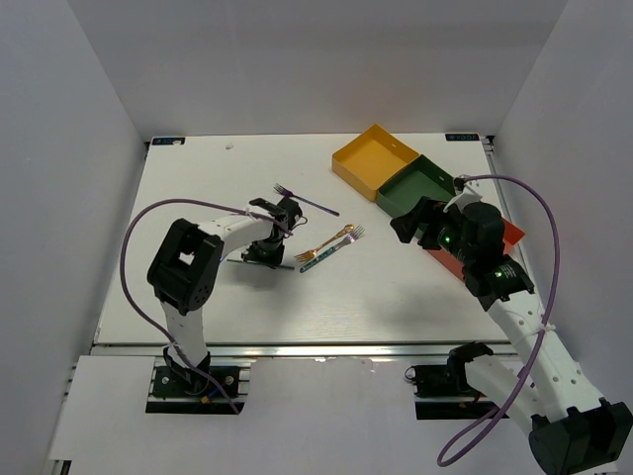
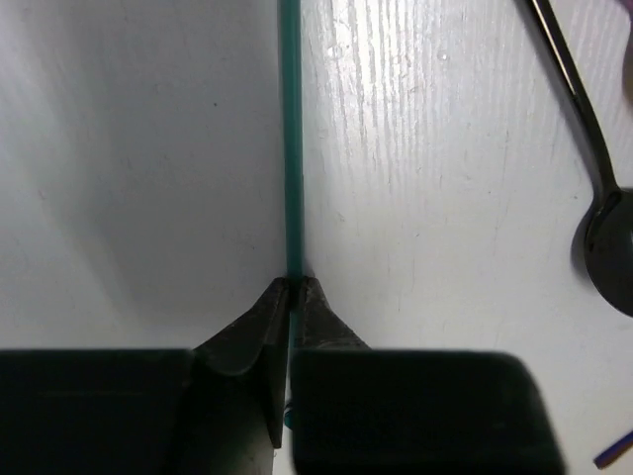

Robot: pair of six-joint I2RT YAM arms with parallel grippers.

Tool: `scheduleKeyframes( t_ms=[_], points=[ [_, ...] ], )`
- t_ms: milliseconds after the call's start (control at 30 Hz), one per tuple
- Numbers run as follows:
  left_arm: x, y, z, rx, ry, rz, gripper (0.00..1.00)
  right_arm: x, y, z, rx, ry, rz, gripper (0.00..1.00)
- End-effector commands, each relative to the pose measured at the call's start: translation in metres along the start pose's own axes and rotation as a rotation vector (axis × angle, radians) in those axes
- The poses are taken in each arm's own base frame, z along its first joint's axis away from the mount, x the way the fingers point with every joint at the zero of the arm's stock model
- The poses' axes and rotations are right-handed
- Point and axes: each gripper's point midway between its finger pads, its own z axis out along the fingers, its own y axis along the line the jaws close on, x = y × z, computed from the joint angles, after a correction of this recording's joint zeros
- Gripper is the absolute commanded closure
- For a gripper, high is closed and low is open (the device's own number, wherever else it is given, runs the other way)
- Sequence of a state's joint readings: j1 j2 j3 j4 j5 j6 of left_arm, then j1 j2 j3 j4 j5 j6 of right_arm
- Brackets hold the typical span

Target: Sort the eating utensils into containers

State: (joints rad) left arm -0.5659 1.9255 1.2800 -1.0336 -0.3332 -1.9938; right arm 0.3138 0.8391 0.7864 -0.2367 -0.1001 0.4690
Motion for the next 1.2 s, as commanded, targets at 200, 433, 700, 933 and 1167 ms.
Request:
scheduleKeyframes(
  t_ms=[200, 433, 700, 933, 1167],
  points=[
    [0.019, 0.064, 0.045, -0.11, 0.044, -0.004, 1.0, -0.009, 0.005, -0.001, -0.024, -0.033, -0.012, 0.11],
    [0.009, 0.043, -0.002, 0.074, -0.04, 0.204, 1.0, -0.003, 0.021, 0.001, -0.117, 0.007, -0.024, 0.11],
    [-0.009, 0.063, -0.055, 0.284, -0.154, 0.375, 1.0, 0.012, 0.053, 0.007, -0.321, 0.111, -0.006, 0.12],
    [-0.014, 0.041, -0.11, 0.758, -0.128, 0.539, 1.0, 0.016, 0.073, 0.019, -0.441, 0.147, 0.124, 0.16],
    [0.034, 0.02, -0.234, 1.493, 0.058, 0.752, 1.0, 0.026, 0.128, 0.037, -0.541, 0.19, 0.16, 0.19]
  ],
)
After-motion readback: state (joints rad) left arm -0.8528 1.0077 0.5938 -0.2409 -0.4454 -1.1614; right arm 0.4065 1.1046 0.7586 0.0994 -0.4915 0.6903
